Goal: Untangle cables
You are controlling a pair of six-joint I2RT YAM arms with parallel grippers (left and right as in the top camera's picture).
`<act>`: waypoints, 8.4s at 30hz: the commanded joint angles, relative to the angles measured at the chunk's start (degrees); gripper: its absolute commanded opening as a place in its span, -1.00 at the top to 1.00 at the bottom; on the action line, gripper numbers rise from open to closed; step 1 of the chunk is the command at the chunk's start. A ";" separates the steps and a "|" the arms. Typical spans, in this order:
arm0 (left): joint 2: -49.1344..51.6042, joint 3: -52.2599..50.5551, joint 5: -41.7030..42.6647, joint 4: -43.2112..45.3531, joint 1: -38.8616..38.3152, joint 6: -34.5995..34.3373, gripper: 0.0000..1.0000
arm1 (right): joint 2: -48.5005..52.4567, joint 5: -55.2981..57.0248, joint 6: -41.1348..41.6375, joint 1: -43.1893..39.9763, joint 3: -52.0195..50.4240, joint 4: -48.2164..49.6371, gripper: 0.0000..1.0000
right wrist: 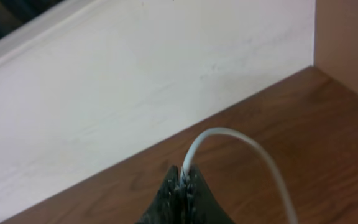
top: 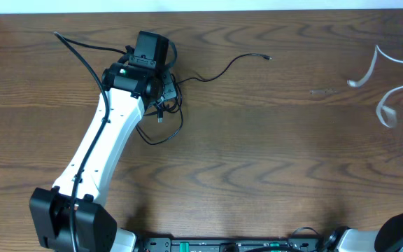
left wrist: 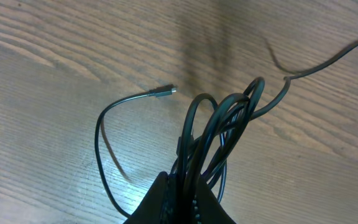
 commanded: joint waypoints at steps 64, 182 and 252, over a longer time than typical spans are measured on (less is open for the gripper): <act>0.74 0.39 12.09 6.80 -3.39 3.50 0.85 | 44.52 -36.76 -10.93 7.43 56.33 -42.34 -0.98; 3.34 0.37 26.05 13.00 4.63 -8.39 0.84 | 47.63 -16.28 5.44 62.64 47.52 -34.69 0.32; 0.59 0.39 19.37 17.88 -7.23 6.10 -0.27 | 32.06 -43.28 -25.51 39.60 32.65 -44.46 0.98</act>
